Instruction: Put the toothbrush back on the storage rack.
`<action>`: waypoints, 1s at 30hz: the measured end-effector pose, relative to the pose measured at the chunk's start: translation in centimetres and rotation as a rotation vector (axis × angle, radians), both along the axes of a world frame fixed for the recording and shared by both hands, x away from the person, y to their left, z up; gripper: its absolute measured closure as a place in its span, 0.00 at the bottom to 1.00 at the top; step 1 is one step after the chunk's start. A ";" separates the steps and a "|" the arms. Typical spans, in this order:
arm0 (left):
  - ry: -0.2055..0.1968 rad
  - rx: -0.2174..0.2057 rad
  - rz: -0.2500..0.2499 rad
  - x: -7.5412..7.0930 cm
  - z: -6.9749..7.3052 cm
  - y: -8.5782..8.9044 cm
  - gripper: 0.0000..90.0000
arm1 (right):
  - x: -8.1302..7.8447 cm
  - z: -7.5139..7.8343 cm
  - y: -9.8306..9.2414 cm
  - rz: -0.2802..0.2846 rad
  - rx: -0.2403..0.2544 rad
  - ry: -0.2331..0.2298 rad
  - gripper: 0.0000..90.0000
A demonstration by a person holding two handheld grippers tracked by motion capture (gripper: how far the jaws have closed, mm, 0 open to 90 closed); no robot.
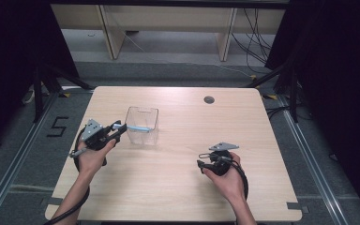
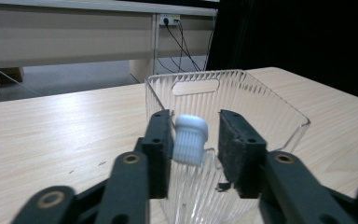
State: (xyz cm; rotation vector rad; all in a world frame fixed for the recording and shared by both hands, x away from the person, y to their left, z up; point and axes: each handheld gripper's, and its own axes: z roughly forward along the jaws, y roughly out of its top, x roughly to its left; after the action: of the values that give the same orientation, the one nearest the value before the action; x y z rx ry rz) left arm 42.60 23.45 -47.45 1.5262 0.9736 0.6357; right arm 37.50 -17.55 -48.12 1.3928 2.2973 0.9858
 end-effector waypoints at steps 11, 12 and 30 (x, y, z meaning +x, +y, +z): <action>0.005 0.059 0.019 -1.3 -0.4 1.0 0.47 | 0.1 -0.1 -0.1 0.006 0.002 -0.012 0.48; 0.008 0.066 0.023 -1.5 -0.4 1.1 0.46 | 0.1 -0.1 -0.1 0.006 0.001 -0.011 0.48; 0.036 0.122 0.034 -4.0 -1.2 2.7 0.39 | 0.0 -0.2 0.1 -0.005 0.017 0.006 0.48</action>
State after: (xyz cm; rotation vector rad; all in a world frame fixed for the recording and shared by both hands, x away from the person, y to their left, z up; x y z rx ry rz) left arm 38.63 26.20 -48.68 1.6357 1.0054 0.7045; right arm 37.51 -17.43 -48.33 1.4086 2.2939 1.0035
